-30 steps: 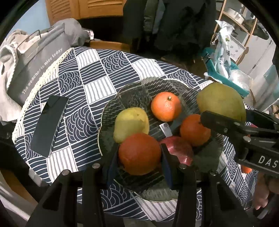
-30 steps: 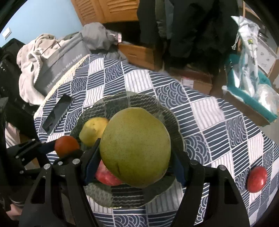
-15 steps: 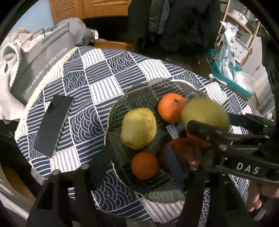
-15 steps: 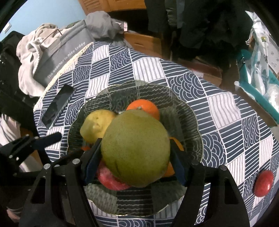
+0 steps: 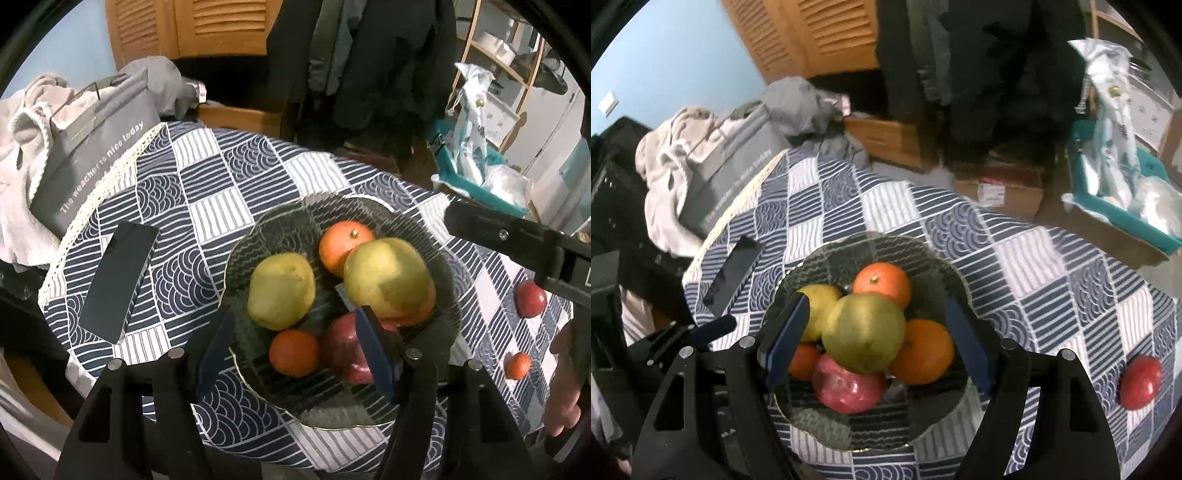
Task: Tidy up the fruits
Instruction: 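Lower the pear and orange onto the glass plate and open both grippers, then raise both grippers from the plate and move toward the red apple and tangerine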
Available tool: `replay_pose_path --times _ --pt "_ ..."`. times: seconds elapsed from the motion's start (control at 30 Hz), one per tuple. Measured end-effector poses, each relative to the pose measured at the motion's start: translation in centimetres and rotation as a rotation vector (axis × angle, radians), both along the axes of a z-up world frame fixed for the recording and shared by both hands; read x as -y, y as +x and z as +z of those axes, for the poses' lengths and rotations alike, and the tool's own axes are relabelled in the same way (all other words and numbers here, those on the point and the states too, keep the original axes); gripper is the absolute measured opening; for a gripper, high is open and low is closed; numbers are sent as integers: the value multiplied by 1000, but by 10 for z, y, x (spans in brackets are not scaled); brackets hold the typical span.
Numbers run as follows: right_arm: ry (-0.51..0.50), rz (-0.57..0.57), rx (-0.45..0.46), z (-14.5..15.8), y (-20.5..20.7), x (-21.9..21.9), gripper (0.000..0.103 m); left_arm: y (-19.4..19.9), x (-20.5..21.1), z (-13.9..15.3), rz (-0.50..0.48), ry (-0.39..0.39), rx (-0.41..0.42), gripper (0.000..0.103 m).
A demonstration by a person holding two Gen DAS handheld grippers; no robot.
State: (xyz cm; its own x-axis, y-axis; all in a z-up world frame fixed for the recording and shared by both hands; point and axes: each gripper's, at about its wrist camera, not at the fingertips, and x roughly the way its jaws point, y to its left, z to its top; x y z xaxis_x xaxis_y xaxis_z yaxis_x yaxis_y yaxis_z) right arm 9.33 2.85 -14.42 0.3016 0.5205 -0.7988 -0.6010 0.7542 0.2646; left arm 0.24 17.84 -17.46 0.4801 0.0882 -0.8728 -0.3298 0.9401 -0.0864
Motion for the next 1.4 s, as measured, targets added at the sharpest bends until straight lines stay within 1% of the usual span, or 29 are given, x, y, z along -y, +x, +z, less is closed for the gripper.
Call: replay_pose_path --times 0.13,0.3,0.43,0.57,0.73,0.87,0.97,1.17,1.4 --pt "-9 -38 35 11 -2 15 77 0 6 11 -13 6 28 69" --pt "-38 -74 110 29 -9 34 77 0 17 24 -33 11 63 73" --pt "-58 -102 161 42 -14 48 77 0 27 34 -50 22 86 73" --pt "-62 -129 202 54 -20 63 77 0 38 44 -68 34 109 76" --pt "-69 -158 257 69 -28 83 77 2 51 57 -93 48 140 76" --pt "-74 -174 286 78 -33 95 77 3 61 67 -108 47 165 76" --pt "-69 -187 304 85 -37 106 77 3 69 75 -119 53 182 80" --pt "-69 -220 327 95 -43 128 77 5 86 87 -150 57 210 80" --pt "-100 -268 361 98 -47 156 78 10 107 99 -183 51 230 80"
